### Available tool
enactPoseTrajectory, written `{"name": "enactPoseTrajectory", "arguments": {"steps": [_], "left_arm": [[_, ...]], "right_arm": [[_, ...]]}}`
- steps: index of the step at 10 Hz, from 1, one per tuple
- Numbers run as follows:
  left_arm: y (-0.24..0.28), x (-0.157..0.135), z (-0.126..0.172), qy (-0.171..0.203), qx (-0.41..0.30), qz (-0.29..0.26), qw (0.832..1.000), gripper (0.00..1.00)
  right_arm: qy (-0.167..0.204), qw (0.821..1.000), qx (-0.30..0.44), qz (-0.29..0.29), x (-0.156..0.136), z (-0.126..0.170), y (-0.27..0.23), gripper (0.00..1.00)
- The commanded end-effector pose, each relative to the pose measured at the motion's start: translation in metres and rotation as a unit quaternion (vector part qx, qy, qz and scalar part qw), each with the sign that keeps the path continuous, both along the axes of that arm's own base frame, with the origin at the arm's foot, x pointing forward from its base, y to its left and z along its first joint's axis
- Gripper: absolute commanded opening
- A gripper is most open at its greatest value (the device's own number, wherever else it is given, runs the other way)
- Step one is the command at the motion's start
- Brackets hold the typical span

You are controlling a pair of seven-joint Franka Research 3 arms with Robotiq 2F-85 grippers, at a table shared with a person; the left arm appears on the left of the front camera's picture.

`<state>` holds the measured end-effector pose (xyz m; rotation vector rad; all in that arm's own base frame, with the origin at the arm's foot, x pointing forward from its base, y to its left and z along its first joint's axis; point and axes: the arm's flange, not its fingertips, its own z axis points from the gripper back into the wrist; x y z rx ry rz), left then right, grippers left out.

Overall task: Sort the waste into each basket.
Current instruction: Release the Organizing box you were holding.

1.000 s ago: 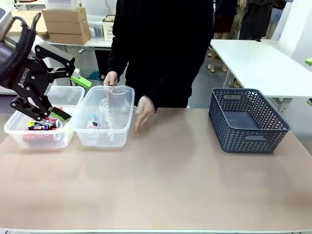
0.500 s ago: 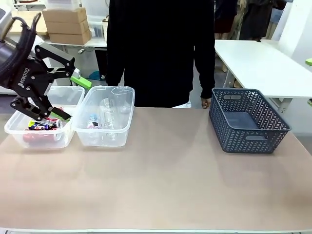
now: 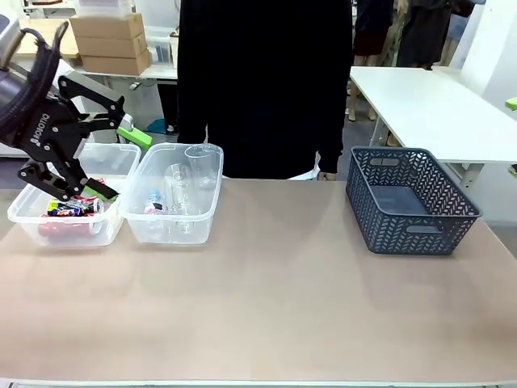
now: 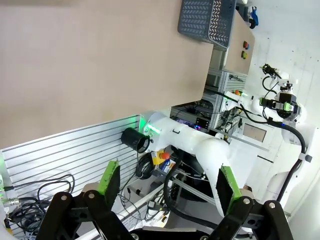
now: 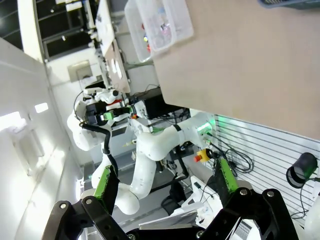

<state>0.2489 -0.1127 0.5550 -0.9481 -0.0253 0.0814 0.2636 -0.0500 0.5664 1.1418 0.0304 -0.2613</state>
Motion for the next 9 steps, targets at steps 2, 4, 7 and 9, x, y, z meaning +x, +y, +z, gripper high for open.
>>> {"name": "enactPoseTrajectory", "arguments": {"steps": [2,4,7,9], "left_arm": [[0.0004,0.0029,0.0015,-0.007,-0.012,-0.011,1.000,1.00],[0.0004,0.0029,0.0015,-0.007,-0.012,-0.011,1.000,1.00],[0.0004,0.0029,0.0015,-0.007,-0.012,-0.011,1.000,1.00],[0.0004,0.0029,0.0015,-0.007,-0.012,-0.011,1.000,1.00]], "right_arm": [[-0.013,1.000,0.005,0.007,0.0012,0.0024,-0.0016,1.00],[-0.013,1.000,0.005,0.007,0.0012,0.0024,-0.0016,1.00],[-0.013,1.000,0.005,0.007,0.0012,0.0024,-0.0016,1.00],[-0.013,1.000,0.005,0.007,0.0012,0.0024,-0.0016,1.00]]}}
